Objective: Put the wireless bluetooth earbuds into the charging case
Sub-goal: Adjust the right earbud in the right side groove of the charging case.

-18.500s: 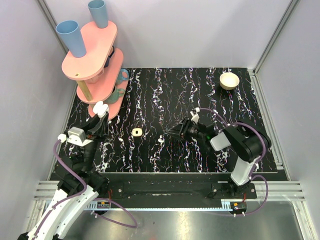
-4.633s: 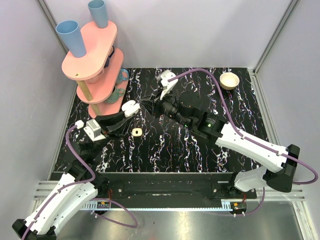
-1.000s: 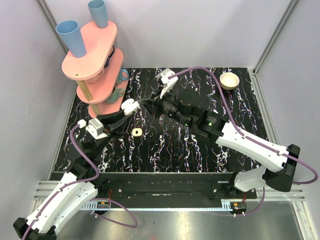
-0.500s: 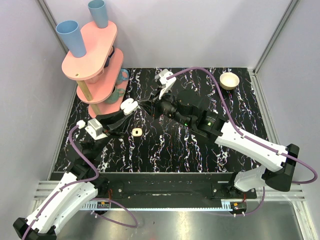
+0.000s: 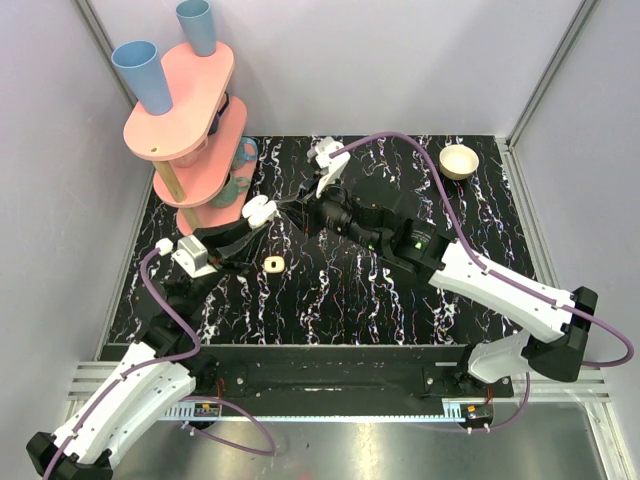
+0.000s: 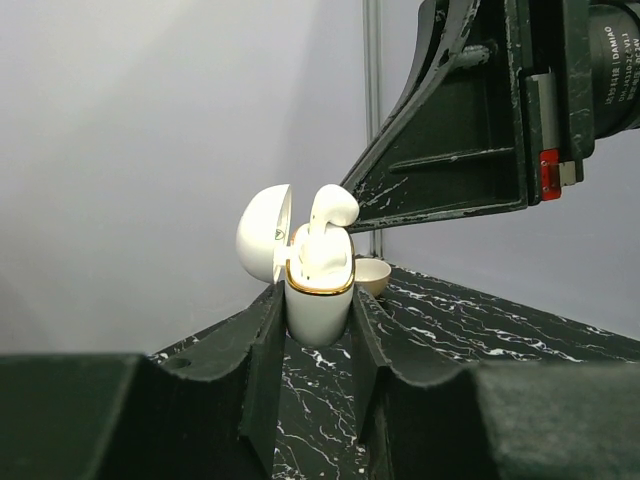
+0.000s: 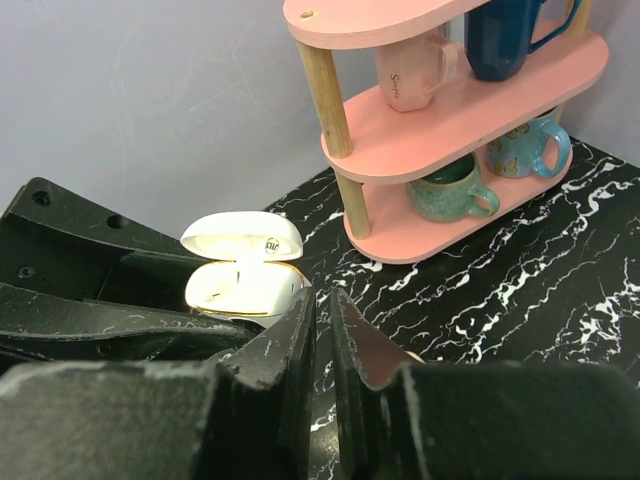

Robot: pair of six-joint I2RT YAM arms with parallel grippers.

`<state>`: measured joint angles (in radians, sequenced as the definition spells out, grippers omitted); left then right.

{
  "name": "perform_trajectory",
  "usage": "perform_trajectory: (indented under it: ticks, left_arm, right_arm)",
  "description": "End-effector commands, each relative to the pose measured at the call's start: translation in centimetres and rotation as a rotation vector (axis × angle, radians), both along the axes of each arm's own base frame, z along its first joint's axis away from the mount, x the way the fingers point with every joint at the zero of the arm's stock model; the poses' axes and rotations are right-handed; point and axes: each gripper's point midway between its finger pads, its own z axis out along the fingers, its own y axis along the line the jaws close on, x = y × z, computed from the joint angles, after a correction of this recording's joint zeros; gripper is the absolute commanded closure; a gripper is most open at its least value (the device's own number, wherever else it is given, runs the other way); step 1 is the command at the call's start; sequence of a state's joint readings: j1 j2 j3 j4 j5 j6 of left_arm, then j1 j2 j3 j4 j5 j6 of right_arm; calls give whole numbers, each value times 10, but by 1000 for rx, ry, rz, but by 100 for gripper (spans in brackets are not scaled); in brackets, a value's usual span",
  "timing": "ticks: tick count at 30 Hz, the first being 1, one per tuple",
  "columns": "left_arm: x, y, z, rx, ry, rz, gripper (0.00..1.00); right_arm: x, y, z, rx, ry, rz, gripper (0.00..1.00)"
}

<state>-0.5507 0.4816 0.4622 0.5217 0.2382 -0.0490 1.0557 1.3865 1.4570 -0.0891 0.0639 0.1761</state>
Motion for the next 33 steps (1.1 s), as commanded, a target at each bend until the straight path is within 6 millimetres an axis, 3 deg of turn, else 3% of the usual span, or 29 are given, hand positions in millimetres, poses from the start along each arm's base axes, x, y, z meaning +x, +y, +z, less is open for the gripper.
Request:
perform_trajectory:
  ticks: [1,5,16,33]
  left_arm:
    - [4,-5,-4,26,7,-5,100]
    - [7,-6,-4,41,19,-2,100]
    - [17,-7,-12,77,71,23,100]
    - [23,-13,-13,97,113,21,100]
  right_arm:
    - [-11,7,22,18,-41,47,81]
    - [-10,16,7,-67,-41,35,81]
    - [-5,24,-3,-202,-83,-28,81]
    - [6,50,-57,-440,-76,-110,78]
